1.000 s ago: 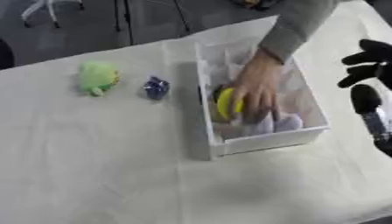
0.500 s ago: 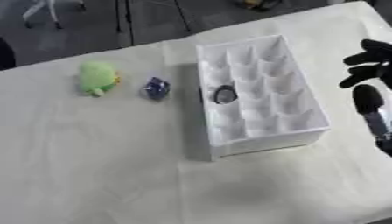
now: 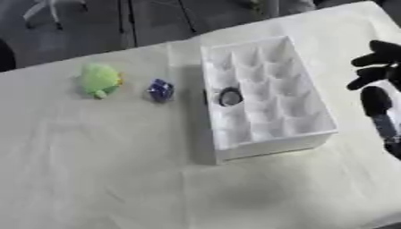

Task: Pick up objects on the table and place them in the box.

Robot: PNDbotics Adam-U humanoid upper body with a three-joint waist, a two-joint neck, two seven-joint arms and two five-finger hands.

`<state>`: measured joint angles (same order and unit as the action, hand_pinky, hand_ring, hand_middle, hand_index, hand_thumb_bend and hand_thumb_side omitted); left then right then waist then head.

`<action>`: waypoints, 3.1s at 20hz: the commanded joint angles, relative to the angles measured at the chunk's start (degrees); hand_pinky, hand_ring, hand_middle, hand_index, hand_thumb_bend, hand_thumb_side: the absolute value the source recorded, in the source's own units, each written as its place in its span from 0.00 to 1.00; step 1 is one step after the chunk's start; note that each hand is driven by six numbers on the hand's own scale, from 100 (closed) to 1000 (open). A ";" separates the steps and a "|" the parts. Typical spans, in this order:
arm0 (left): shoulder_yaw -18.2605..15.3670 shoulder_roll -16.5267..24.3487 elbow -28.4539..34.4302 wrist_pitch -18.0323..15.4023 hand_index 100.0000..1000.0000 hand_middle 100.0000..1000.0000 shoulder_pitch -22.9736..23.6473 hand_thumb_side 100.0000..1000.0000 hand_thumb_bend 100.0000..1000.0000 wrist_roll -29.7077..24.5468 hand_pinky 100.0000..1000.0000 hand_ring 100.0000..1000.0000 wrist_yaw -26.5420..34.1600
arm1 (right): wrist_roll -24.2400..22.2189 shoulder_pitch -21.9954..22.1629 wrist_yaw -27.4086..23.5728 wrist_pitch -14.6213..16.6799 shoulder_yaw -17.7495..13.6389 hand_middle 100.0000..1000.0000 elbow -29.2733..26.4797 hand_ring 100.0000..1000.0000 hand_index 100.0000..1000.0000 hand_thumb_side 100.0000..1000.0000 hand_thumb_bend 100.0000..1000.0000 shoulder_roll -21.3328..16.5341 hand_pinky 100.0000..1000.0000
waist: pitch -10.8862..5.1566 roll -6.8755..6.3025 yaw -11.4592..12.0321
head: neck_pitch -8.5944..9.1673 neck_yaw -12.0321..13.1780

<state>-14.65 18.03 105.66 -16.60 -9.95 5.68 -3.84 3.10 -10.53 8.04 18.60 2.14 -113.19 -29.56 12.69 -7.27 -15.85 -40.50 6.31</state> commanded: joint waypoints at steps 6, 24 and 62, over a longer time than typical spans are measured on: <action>-0.69 0.81 1.55 0.07 0.78 0.74 -0.18 0.81 0.49 -0.06 0.95 0.67 -0.57 | 0.14 -0.31 0.06 -0.10 -0.57 0.68 -1.40 0.52 0.91 0.72 0.29 -1.19 0.72 | -0.79 0.94 0.20 | 0.33 -0.01; -0.35 0.68 2.40 0.09 0.78 0.73 0.12 0.80 0.50 -0.26 0.95 0.66 -1.08 | 0.28 -0.24 0.18 -0.19 -0.66 0.68 -1.40 0.52 0.91 0.72 0.28 -1.20 0.72 | -0.70 0.90 0.52 | 0.69 0.03; -0.44 0.54 3.00 -0.04 0.80 0.73 0.19 0.79 0.50 0.25 0.94 0.66 -1.18 | 0.19 0.01 0.50 -0.03 -0.66 0.68 -1.40 0.52 0.91 0.71 0.28 -0.97 0.72 | -0.55 1.19 0.78 | 0.77 -0.49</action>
<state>-14.65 17.55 107.42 -16.60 -9.55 5.72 -4.80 3.32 -10.09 8.23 18.38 2.12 -113.19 -29.56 12.71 -7.27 -15.15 -40.23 5.85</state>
